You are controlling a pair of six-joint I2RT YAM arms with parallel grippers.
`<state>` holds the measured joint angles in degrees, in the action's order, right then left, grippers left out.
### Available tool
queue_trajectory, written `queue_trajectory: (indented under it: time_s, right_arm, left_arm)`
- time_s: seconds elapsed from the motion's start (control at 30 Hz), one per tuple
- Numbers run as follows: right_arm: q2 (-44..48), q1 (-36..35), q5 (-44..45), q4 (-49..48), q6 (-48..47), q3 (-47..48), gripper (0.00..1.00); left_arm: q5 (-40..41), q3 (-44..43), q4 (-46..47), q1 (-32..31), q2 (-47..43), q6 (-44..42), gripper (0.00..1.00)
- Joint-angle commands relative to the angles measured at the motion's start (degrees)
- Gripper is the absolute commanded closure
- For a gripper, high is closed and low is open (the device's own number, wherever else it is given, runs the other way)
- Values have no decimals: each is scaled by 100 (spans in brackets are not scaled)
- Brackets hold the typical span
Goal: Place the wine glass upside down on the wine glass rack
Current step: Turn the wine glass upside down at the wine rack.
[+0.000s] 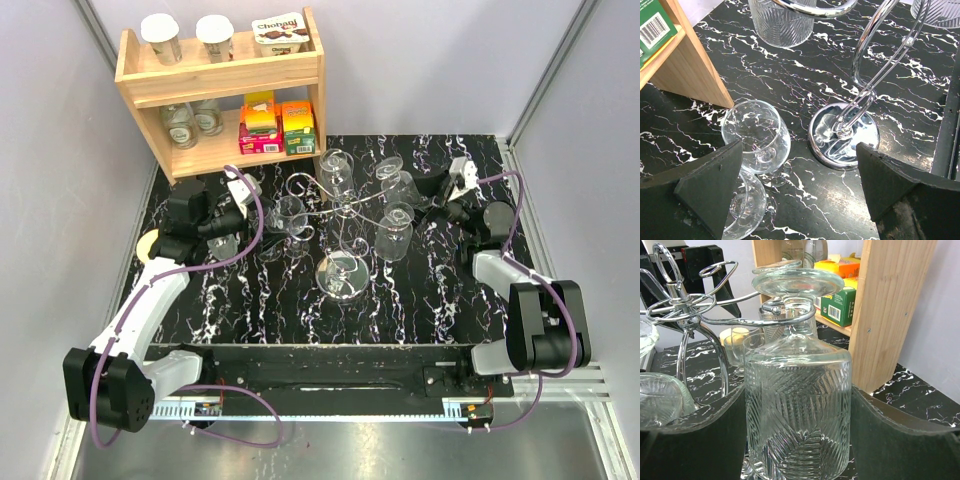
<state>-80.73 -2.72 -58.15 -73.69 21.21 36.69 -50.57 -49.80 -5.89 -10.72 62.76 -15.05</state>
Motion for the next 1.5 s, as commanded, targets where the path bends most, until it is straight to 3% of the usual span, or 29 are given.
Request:
queue_trajectory:
  time_s: [0.0,0.5,0.57,0.63,0.93,1.03,1.3,1.37,1.47]
  right_arm:
    - [-39,-18,138,-1578,-47,374,100]
    - [-286,-264,217,-1578,-284,269,98]
    - [-312,-264,208,-1578,-293,243,87]
    - [-329,-264,199,-1569,-311,199,86]
    - [-373,-264,32,-1578,-390,40,48]
    - [-391,-264,-30,-1569,-381,32,43]
    - [-330,-264,-126,-1569,-723,-100,6]
    - [-277,-264,-170,-1526,-881,-162,1]
    - [-189,-264,-153,-1394,-943,-223,1]
  left_arm:
    - [-243,-100,246,44,43,-77,1]
    - [-278,-117,132,35,8,-130,1]
    - [-278,-135,132,35,17,-130,1]
    - [-287,-153,106,35,17,-130,1]
    - [-296,-144,79,35,-10,-156,1]
    - [-305,-135,79,35,-18,-156,1]
    - [-401,-161,-61,35,-80,-209,1]
    - [-445,-179,-96,35,-124,-192,1]
    - [-472,-188,-132,35,-176,-156,1]
